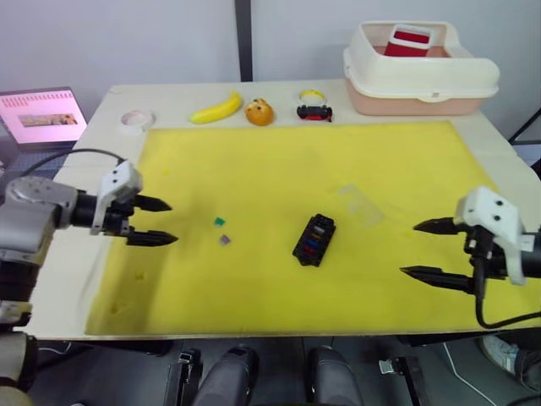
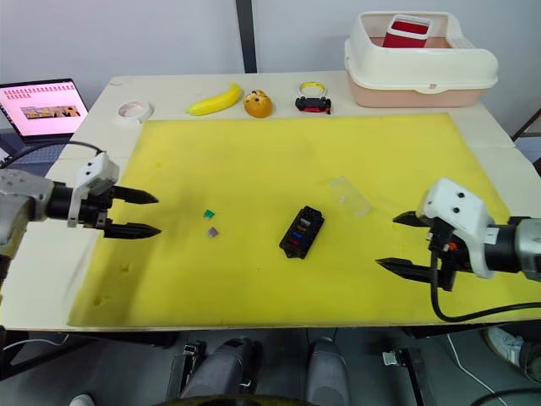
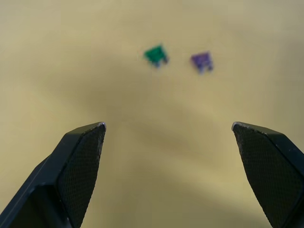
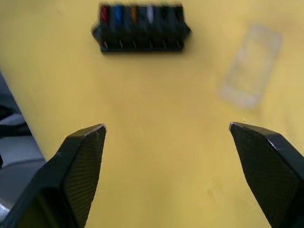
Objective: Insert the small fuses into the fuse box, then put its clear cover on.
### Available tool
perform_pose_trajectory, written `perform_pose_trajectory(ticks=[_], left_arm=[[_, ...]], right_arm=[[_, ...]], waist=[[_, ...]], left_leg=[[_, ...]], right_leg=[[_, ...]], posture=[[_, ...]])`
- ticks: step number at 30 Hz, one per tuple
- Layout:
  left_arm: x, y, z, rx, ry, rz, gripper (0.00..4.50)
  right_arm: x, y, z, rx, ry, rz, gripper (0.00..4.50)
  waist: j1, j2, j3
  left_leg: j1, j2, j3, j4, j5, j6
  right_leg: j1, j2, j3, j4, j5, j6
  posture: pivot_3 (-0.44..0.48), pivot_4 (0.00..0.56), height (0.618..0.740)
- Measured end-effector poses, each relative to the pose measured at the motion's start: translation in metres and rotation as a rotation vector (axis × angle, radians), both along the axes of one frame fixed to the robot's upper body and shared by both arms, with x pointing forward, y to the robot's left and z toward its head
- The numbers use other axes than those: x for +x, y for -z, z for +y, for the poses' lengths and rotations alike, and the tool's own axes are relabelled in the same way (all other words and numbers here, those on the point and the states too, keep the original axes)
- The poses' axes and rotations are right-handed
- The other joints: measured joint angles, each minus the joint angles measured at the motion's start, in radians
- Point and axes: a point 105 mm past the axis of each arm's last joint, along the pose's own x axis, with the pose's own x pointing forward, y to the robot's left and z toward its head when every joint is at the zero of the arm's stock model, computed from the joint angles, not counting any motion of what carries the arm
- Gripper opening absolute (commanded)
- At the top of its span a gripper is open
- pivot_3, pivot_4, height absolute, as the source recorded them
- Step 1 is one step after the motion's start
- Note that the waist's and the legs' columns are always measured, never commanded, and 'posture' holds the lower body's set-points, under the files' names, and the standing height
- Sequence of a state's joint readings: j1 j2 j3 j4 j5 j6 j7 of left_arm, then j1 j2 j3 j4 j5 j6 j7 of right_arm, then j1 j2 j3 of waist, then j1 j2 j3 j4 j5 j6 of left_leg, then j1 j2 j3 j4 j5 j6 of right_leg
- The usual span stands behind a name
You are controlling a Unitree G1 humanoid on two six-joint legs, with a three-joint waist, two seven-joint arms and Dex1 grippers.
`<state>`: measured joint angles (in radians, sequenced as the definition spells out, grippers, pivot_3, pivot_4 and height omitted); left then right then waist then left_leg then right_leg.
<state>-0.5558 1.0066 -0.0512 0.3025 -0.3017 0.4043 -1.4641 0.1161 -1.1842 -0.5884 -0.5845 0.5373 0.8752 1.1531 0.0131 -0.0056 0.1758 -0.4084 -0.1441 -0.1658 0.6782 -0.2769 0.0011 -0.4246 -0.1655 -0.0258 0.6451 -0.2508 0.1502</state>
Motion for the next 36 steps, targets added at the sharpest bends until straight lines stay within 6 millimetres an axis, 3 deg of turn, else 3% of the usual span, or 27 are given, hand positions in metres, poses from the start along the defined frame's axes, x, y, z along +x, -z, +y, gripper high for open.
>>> perform_pose_trajectory(ticks=[5,11,14,18,23,29,33,36], left_arm=[[0.002,0.002,-0.007,-0.030,0.017,0.007,4.50],[-0.009,0.012,-0.043,-0.157,0.143,0.163,4.50],[-0.016,0.014,-0.052,-0.252,0.152,0.304,4.50],[-0.015,0.021,-0.059,-0.315,0.123,0.435,4.50],[-0.011,0.040,-0.067,-0.365,0.087,0.548,4.50],[0.004,0.046,-0.073,-0.476,-0.007,0.651,4.50],[0.010,0.047,-0.074,-0.528,-0.070,0.703,3.23],[0.011,0.050,-0.076,-0.542,-0.103,0.741,3.23]], right_arm=[[0.004,-0.009,0.005,-0.003,-0.025,-0.055,4.47],[0.010,-0.029,0.060,0.076,-0.221,-0.141,4.47],[0.011,-0.037,0.093,0.133,-0.327,-0.167,4.47],[0.013,-0.038,0.121,0.165,-0.399,-0.178,4.47],[0.015,-0.038,0.132,0.173,-0.410,-0.183,4.47],[0.017,-0.035,0.137,0.182,-0.395,-0.178,4.47],[0.017,-0.033,0.138,0.179,-0.391,-0.171,4.50],[0.017,-0.032,0.138,0.177,-0.386,-0.170,4.50]], waist=[[0.000,0.000,0.000],[-0.007,0.000,0.000],[-0.010,0.000,0.000],[-0.004,0.000,0.000],[-0.001,0.000,0.000],[0.005,0.000,0.000],[0.007,0.000,0.000],[0.002,0.000,0.000]], left_leg=[[0.000,0.000,0.000,0.000,0.000,0.000],[0.000,0.001,0.000,0.000,0.001,-0.002],[0.000,0.001,0.000,0.000,0.000,-0.001],[-0.001,0.000,0.000,0.000,0.002,-0.003],[-0.001,0.000,0.000,0.001,0.003,-0.005],[-0.001,-0.001,-0.001,0.002,0.003,-0.005],[-0.001,-0.001,-0.001,0.003,0.003,-0.005],[-0.001,-0.001,-0.001,0.003,0.003,-0.005]], right_leg=[[0.000,-0.001,0.000,0.000,0.000,0.000],[-0.001,-0.001,0.000,0.000,0.000,0.000],[-0.001,0.000,0.000,0.000,0.000,0.000],[-0.001,0.000,0.000,0.000,0.000,0.000],[-0.001,0.000,0.000,0.001,0.000,0.000],[0.000,0.000,0.000,0.002,0.000,0.000],[0.001,0.000,0.000,0.002,0.000,0.000],[0.000,-0.001,0.000,0.002,0.000,0.000]], posture=[[0.000,0.150,0.740],[0.000,0.150,0.740],[0.000,0.150,0.740],[0.000,0.150,0.740],[0.000,0.150,0.740],[0.000,0.150,0.740],[0.000,0.150,0.740],[0.000,0.150,0.740]])
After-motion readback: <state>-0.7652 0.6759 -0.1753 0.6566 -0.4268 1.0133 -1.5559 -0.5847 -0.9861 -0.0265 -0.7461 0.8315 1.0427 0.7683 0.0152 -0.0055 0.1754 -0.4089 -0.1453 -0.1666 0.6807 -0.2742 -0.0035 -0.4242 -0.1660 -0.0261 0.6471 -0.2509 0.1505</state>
